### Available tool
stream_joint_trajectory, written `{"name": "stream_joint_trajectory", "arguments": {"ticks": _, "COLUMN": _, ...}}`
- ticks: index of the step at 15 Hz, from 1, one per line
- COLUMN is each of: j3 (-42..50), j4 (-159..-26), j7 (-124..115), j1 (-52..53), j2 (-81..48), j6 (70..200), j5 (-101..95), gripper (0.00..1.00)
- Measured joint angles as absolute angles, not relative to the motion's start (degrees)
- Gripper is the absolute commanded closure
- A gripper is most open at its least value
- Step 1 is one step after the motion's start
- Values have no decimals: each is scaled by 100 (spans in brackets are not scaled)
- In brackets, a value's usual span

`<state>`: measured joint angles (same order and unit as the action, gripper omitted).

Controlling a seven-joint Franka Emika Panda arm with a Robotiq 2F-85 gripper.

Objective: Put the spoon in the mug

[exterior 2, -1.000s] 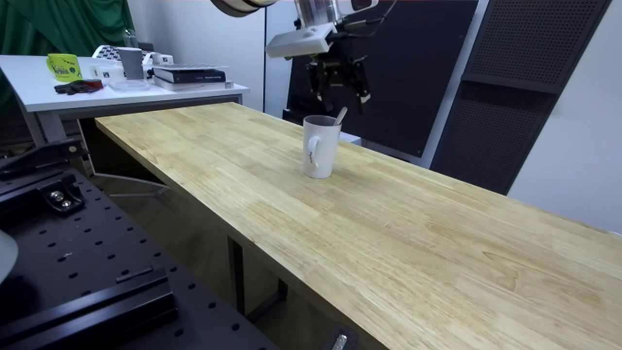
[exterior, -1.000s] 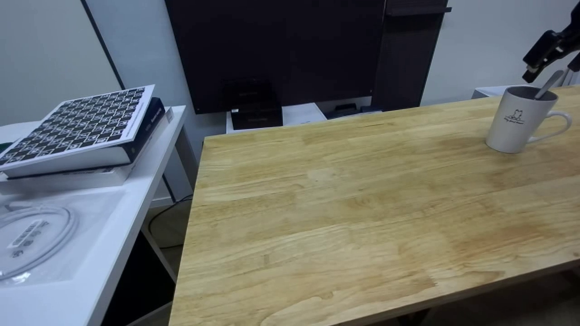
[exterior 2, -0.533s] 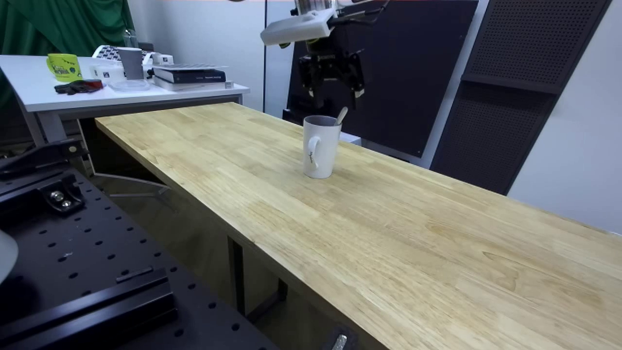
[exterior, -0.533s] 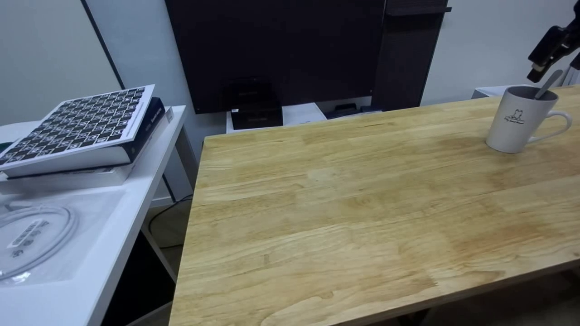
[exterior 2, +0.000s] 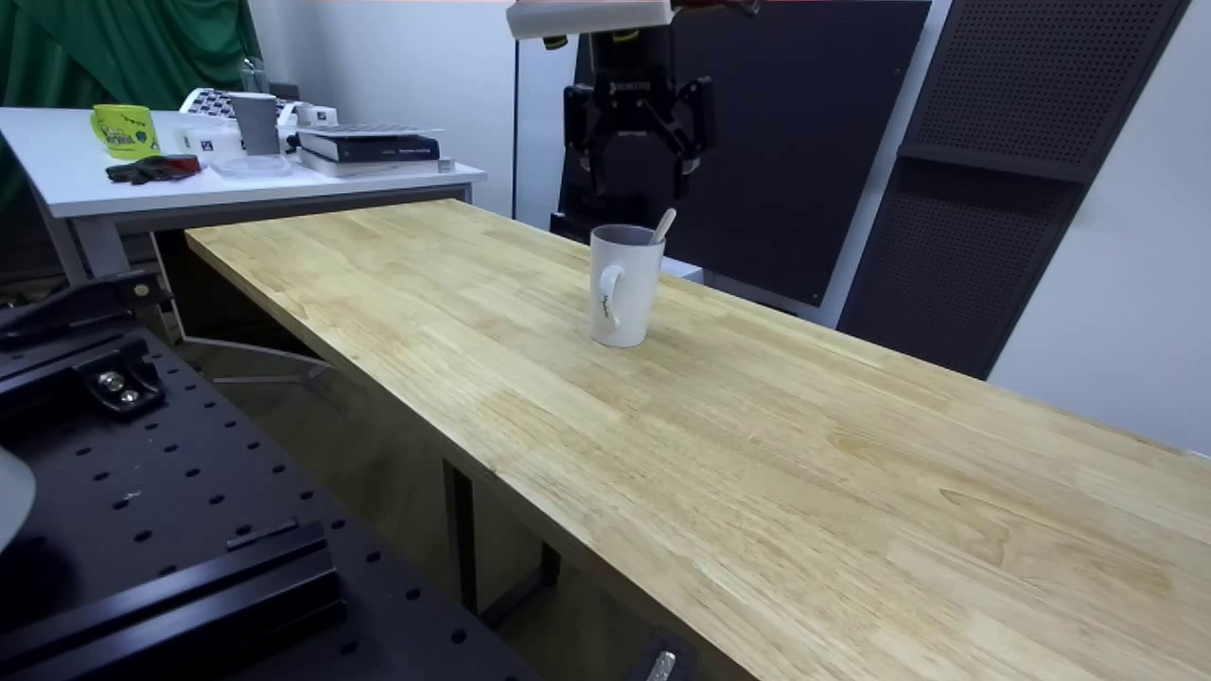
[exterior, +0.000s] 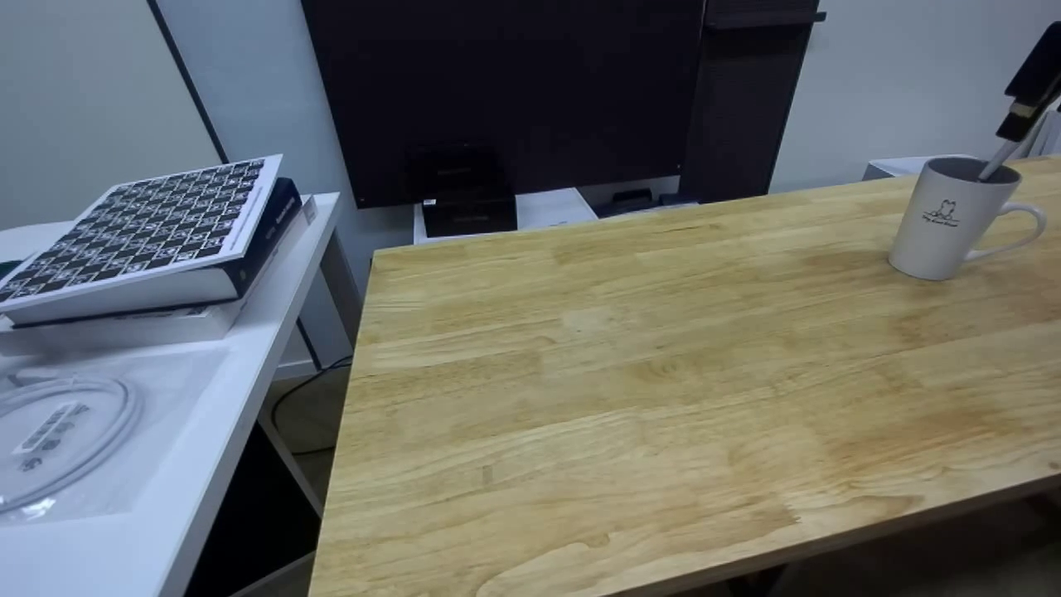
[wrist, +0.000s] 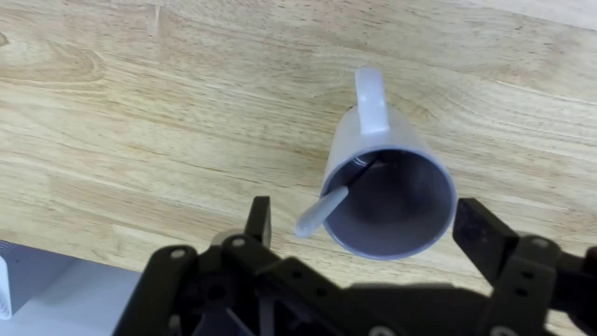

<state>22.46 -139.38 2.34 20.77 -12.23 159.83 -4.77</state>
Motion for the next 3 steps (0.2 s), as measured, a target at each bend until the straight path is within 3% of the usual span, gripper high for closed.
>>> {"name": "stream_joint_trajectory", "arguments": {"ticks": 3, "j3": 1752, "j4": -13933, "j7": 228, "j1": 1512, "j2": -1205, "j6": 15983, "j5": -680, "gripper": 0}}
